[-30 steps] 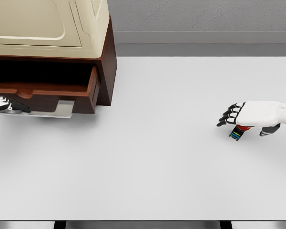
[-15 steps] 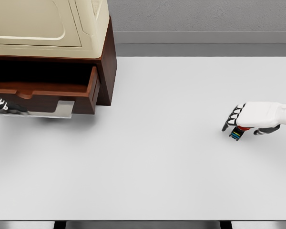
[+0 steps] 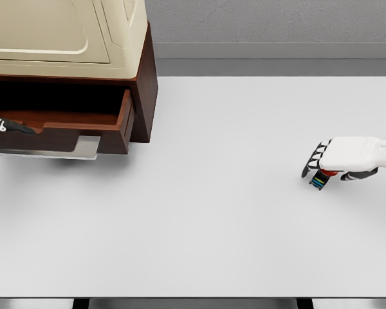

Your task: Open the cabinet drawer with left arm, and place a switch into the drawer with right arm

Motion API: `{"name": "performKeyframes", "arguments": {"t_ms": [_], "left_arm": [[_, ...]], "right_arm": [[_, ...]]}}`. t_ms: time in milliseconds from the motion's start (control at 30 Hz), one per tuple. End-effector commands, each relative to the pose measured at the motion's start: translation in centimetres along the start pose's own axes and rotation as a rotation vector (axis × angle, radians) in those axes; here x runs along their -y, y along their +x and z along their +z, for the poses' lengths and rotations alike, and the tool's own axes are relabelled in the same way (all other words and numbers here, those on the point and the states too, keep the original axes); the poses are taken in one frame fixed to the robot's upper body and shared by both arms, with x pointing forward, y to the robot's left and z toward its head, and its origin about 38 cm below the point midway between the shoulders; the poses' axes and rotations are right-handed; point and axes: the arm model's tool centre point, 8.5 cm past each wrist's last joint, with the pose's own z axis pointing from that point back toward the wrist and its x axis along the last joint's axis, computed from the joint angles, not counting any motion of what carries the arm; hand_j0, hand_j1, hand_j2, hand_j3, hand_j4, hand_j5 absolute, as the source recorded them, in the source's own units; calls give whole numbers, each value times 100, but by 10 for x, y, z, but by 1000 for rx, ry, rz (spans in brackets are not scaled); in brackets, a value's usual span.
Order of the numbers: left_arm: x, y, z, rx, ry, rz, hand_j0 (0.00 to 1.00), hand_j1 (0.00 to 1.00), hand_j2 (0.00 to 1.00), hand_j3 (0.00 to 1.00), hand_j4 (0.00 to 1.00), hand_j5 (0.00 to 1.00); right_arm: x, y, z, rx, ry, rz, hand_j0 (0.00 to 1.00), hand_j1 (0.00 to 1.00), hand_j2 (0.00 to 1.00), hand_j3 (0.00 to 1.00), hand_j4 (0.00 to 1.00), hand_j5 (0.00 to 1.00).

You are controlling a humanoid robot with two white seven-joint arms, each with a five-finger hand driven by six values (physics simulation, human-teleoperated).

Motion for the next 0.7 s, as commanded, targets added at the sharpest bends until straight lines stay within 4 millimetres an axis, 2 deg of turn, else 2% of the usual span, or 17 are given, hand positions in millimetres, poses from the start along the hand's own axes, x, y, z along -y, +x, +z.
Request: {"name": "performKeyframes", "arguments": {"t_ms": [0, 133, 267, 300, 433, 567, 667], "left_arm": [[-6, 6, 1, 27, 32, 20, 100, 100, 100, 100, 100, 100], [-8, 15, 0, 54, 35, 20, 100, 100, 100, 100, 100, 100], [-33, 27, 19, 97, 152, 70, 100, 100, 100, 100, 100, 100], [-37, 28, 30, 86, 177, 89, 100, 100, 100, 100, 100, 100], [-40, 24, 55, 10, 193, 85, 100, 100, 100, 100, 100, 100], [-41, 25, 65, -22, 193, 79, 100, 100, 100, 100, 100, 100], [-40, 25, 63, -20, 190, 82, 100, 100, 100, 100, 100, 100]], "right_arm": [[0, -1, 0, -2, -1, -4, 78, 78, 78, 78, 78, 78], [0, -1, 0, -3, -1, -5, 76, 76, 76, 76, 76, 76], [0, -1, 0, -3, -1, -5, 72, 72, 72, 72, 72, 72], [0, -1, 0, -2, -2, -6, 70, 70, 70, 70, 70, 70], [-1, -1, 0, -2, -1, -7, 60, 60, 60, 60, 60, 60], [-1, -1, 0, -1, 0, -7, 55, 55, 55, 55, 55, 55], [-1, 0, 0, 0, -1, -8, 51, 51, 51, 51, 51, 51]]}}
